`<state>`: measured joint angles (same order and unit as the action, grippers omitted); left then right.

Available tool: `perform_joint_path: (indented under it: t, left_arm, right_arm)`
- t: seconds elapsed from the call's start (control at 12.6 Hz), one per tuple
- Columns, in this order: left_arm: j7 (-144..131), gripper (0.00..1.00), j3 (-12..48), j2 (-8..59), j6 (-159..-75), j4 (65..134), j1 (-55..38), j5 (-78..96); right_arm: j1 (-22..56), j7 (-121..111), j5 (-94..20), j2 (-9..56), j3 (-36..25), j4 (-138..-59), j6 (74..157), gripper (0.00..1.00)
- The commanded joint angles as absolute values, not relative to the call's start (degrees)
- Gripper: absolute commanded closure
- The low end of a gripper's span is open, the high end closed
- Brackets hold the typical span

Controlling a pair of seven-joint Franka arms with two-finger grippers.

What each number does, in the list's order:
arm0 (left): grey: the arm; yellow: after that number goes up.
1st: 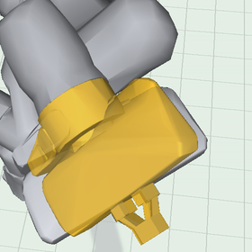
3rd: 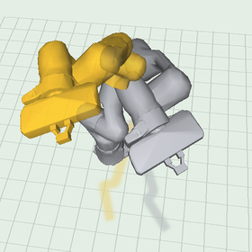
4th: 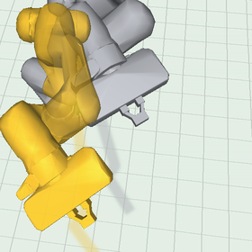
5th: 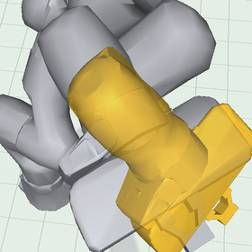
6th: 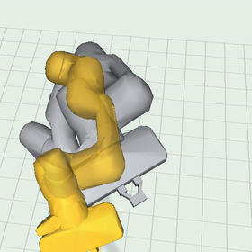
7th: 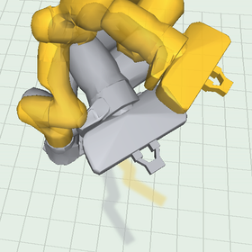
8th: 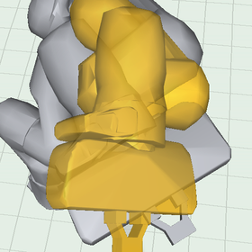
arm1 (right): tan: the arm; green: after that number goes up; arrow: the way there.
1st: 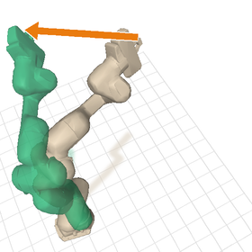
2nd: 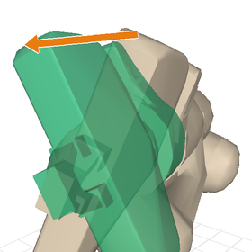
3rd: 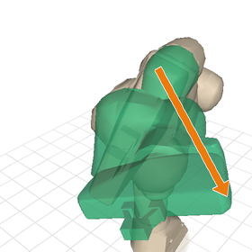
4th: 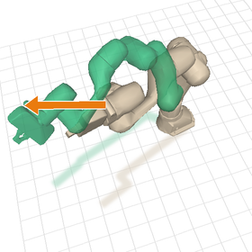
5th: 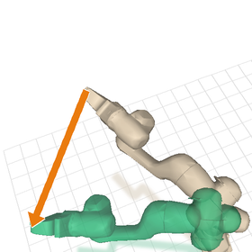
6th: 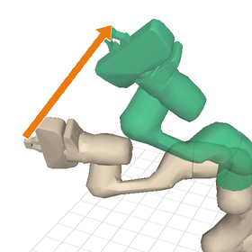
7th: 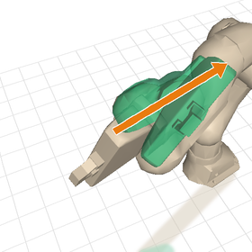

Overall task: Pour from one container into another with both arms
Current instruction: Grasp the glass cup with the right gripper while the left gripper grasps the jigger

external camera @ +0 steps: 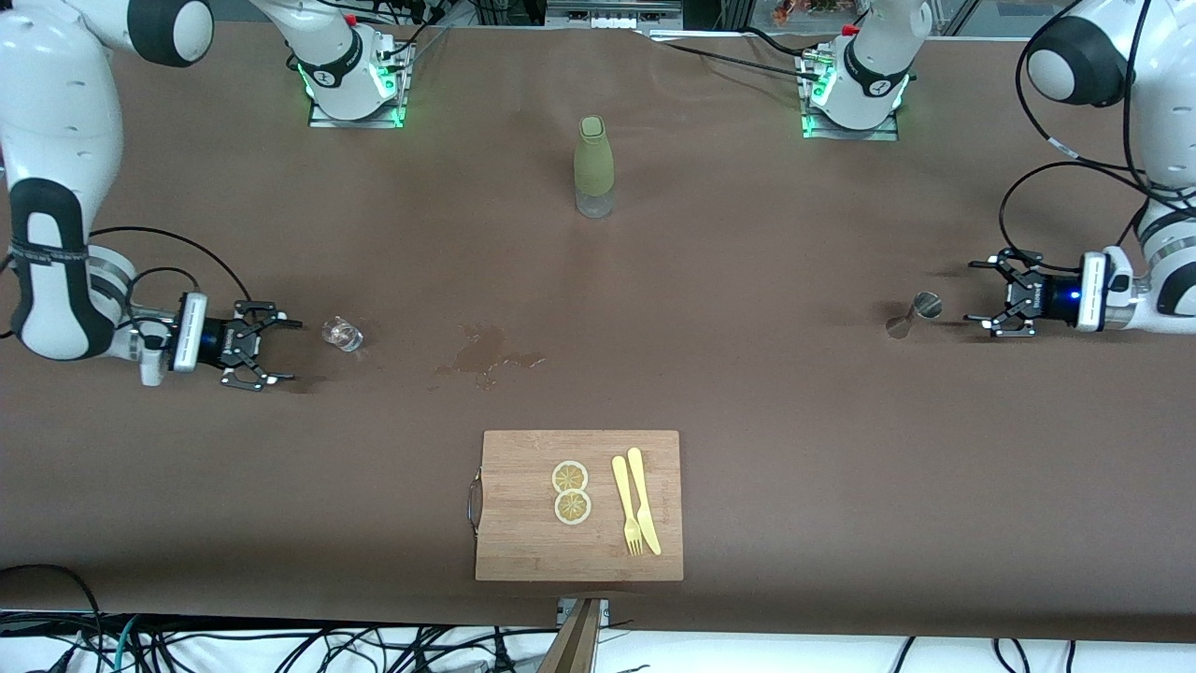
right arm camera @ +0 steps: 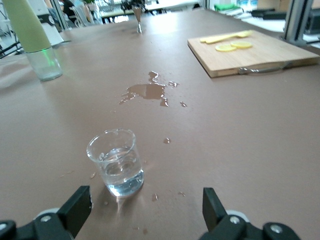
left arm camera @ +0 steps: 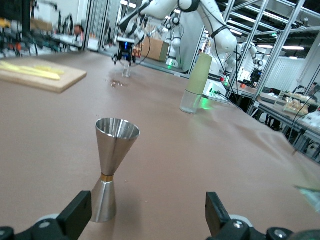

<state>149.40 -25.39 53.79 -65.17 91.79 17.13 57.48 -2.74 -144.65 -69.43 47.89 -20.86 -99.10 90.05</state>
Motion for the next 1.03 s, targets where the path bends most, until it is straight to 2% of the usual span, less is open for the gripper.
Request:
perform_joint_path:
  t: [0.0, 0.4, 0.79, 0.87, 0.95]
  left_arm:
    - [160.9, 0.0, -25.0, 57.0, -66.4, 91.9, 16.8, 62.5]
    - [165.0, 0.0, -19.7, 58.4, -68.5, 91.8, 16.3, 67.9]
    - [165.1, 0.0, -19.8, 59.1, -68.5, 91.7, 15.7, 67.2]
    - [165.1, 0.0, -19.8, 59.6, -68.5, 91.6, 15.7, 67.1]
    - [165.1, 0.0, -19.8, 60.3, -68.4, 91.7, 15.7, 67.1]
  right_arm:
    - [-2.6, -150.2, -71.8, 49.5, -19.9, -99.4, 87.5, 0.01]
    - [-0.8, -155.0, -74.0, 52.3, -17.8, -99.4, 85.1, 0.01]
    - [-0.1, -155.6, -74.0, 52.6, -16.4, -99.7, 84.6, 0.02]
    - [0.1, -155.7, -73.9, 52.7, -16.4, -99.8, 84.5, 0.06]
    - [-0.1, -155.7, -73.7, 52.7, -16.4, -99.8, 84.5, 0.22]
